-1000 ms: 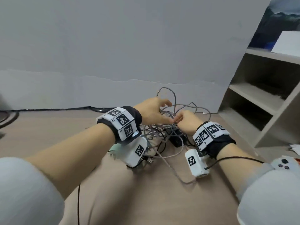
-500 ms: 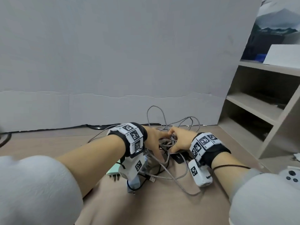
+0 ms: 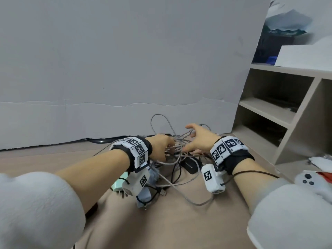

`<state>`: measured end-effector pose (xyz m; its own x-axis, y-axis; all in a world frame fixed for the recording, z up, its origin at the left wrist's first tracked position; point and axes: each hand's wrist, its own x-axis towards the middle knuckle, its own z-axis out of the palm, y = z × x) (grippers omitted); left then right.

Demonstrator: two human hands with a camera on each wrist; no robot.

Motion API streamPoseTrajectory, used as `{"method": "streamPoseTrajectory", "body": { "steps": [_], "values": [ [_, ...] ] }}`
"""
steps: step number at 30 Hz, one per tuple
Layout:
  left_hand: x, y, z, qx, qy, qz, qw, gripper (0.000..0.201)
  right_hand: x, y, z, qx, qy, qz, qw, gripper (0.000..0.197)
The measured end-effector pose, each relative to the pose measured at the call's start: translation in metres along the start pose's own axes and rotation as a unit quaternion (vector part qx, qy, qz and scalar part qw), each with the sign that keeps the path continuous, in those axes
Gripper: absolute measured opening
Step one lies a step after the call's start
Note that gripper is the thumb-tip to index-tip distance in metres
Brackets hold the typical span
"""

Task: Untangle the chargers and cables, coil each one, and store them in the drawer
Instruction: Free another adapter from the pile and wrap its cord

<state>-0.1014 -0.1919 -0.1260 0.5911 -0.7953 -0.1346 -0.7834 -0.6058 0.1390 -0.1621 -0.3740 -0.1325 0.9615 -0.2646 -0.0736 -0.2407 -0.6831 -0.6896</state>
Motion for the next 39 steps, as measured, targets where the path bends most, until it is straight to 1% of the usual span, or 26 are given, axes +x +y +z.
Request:
{"method": "streamPoseTrajectory", "body": {
  "steps": [1,2,4,5,6,7,9,10,11,14,16,18,19,21,23,24,26,27,29,31,33,34,35,36,37,39],
  "values": [
    [0.001,-0.002,0.001,-0.013,0.018,0.002,1.0,0.02,-0.003,0.002,-0.003,0.033,0.049,-0.002,0.998,0.093],
    [0.001,-0.004,0.001,-0.028,0.035,0.002,0.999,0.017,-0.005,0.005,-0.006,0.053,0.101,-0.001,0.994,0.087],
    [0.0,-0.008,-0.002,-0.066,0.065,-0.006,0.996,0.016,-0.008,0.012,-0.007,0.093,0.191,0.012,0.977,0.057],
    [0.0,-0.011,-0.005,-0.085,0.083,-0.009,0.993,0.017,-0.01,0.014,-0.006,0.115,0.217,0.024,0.969,0.04],
    [-0.002,-0.013,-0.01,-0.102,0.098,-0.011,0.99,0.018,-0.011,0.016,-0.005,0.137,0.223,0.032,0.965,0.026],
    [-0.004,-0.016,-0.015,-0.128,0.111,-0.01,0.986,0.018,-0.012,0.017,-0.002,0.156,0.21,0.031,0.965,0.015],
    [-0.009,-0.023,-0.026,-0.218,0.132,-0.008,0.967,0.017,-0.011,0.018,0.007,0.155,0.168,0.023,0.973,0.01],
    [-0.012,-0.027,-0.032,-0.27,0.139,-0.008,0.953,0.017,-0.012,0.016,0.01,0.131,0.142,0.022,0.981,0.006],
    [-0.015,-0.031,-0.038,-0.319,0.143,-0.006,0.937,0.017,-0.012,0.014,0.012,0.091,0.115,0.02,0.989,0.011],
    [-0.024,-0.04,-0.051,-0.447,0.156,0.013,0.881,0.019,-0.01,0.005,0.02,-0.029,0.034,0.037,0.998,0.059],
    [-0.027,-0.043,-0.059,-0.515,0.166,0.029,0.84,0.023,-0.007,-0.001,0.028,-0.07,0.001,0.058,0.996,0.075],
    [-0.029,-0.044,-0.066,-0.558,0.177,0.042,0.809,0.027,-0.003,-0.005,0.034,-0.144,-0.031,0.058,0.987,0.083],
    [-0.029,-0.043,-0.07,-0.573,0.179,0.046,0.798,0.028,-0.002,-0.008,0.037,-0.179,-0.045,0.052,0.981,0.081],
    [-0.03,-0.045,-0.075,-0.598,0.176,0.056,0.78,0.024,0.002,-0.011,0.04,-0.208,-0.061,0.046,0.975,0.062],
    [-0.032,-0.045,-0.079,-0.623,0.172,0.061,0.76,0.024,0.006,-0.01,0.037,-0.152,-0.051,0.042,0.986,0.036],
    [-0.032,-0.046,-0.08,-0.636,0.173,0.061,0.75,0.025,0.007,-0.01,0.034,-0.104,-0.028,0.03,0.994,0.025],
    [-0.034,-0.048,-0.081,-0.651,0.176,0.058,0.736,0.024,0.006,-0.011,0.023,0.019,0.039,-0.003,0.999,0.011],
    [-0.036,-0.049,-0.081,-0.656,0.178,0.054,0.731,0.022,0.003,-0.014,0.016,0.102,0.067,-0.013,0.992,0.007],
    [-0.039,-0.052,-0.082,-0.667,0.183,0.051,0.72,0.021,-0.005,-0.022,0.001,0.273,0.111,-0.034,0.955,0.008],
    [-0.04,-0.054,-0.083,-0.678,0.191,0.037,0.709,0.019,-0.015,-0.029,-0.016,0.384,0.159,-0.065,0.907,0.01],
    [-0.037,-0.059,-0.079,-0.68,0.199,-0.001,0.706,0.014,-0.024,-0.032,-0.03,0.43,0.185,-0.092,0.879,0.009],
    [-0.034,-0.061,-0.075,-0.678,0.198,-0.027,0.707,0.011,-0.028,-0.033,-0.033,0.433,0.186,-0.1,0.876,0.008],
    [-0.031,-0.063,-0.07,-0.676,0.193,-0.054,0.709,0.013,-0.031,-0.034,-0.034,0.422,0.181,-0.104,0.882,0.009],
    [-0.026,-0.065,-0.063,-0.664,0.186,-0.083,0.72,0.013,-0.034,-0.036,-0.032,0.402,0.173,-0.102,0.893,0.01],
    [-0.025,-0.064,-0.055,-0.642,0.177,-0.104,0.739,0.011,-0.036,-0.038,-0.028,0.386,0.165,-0.097,0.903,0.012],
    [-0.018,-0.064,-0.04,-0.559,0.165,-0.13,0.802,0.009,-0.036,-0.042,-0.022,0.371,0.167,-0.087,0.909,0.012]
  ]
}}
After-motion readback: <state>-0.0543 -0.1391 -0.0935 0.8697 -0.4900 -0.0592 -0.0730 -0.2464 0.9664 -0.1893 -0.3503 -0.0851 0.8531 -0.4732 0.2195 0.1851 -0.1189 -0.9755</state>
